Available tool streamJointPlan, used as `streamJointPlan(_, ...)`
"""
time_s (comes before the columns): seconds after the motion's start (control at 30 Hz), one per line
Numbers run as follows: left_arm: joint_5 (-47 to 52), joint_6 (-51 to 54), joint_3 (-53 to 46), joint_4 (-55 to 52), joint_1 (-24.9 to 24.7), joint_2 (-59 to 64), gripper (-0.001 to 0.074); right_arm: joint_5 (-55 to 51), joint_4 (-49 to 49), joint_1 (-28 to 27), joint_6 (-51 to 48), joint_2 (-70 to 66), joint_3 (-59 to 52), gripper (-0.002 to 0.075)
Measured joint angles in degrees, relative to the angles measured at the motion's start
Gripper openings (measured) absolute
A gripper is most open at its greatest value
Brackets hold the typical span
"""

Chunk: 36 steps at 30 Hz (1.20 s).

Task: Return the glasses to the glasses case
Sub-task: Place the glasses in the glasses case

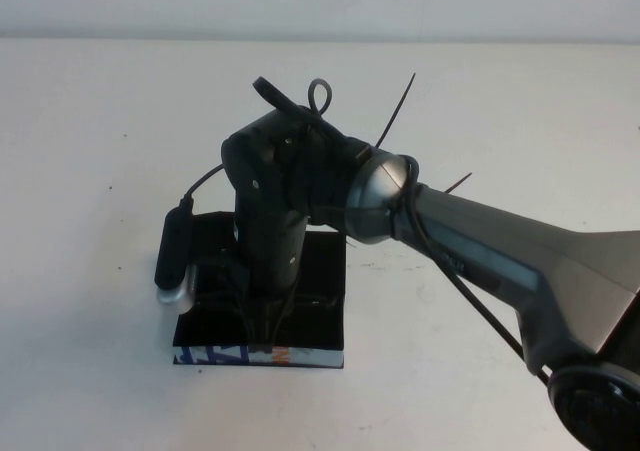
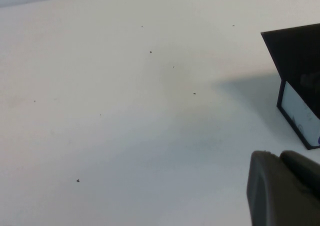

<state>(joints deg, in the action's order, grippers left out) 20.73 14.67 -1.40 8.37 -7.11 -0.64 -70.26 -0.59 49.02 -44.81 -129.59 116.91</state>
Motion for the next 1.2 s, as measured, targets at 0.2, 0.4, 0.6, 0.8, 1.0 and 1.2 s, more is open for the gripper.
streamJointPlan(0.2, 0.0, 0.0, 0.0, 0.0, 0.0, 0.0, 0.0, 0.0, -0.12, 0.0, 0.24, -0.53, 0.0, 0.0062)
streamJointPlan(0.4, 0.0, 0.0, 0.0, 0.0, 0.0, 0.0, 0.0, 0.0, -0.33, 0.0, 0.46, -0.84, -0.84, 0.0062)
streamJointPlan(0.6, 0.0, 0.0, 0.0, 0.0, 0.0, 0.0, 0.0, 0.0, -0.33, 0.0, 0.46, -0.84, -0.84, 0.0062)
streamJointPlan(0.8, 0.0, 0.0, 0.0, 0.0, 0.0, 0.0, 0.0, 0.0, -0.33, 0.0, 0.46, -0.84, -0.84, 0.0063)
streamJointPlan(1.0, 0.0, 0.0, 0.0, 0.0, 0.0, 0.0, 0.0, 0.0, -0.33, 0.0, 0.46, -0.84, -0.84, 0.0234)
streamJointPlan(1.2, 0.0, 0.0, 0.0, 0.0, 0.0, 0.0, 0.0, 0.1, 0.0, 0.0, 0.46, 0.25, -0.96, 0.0372)
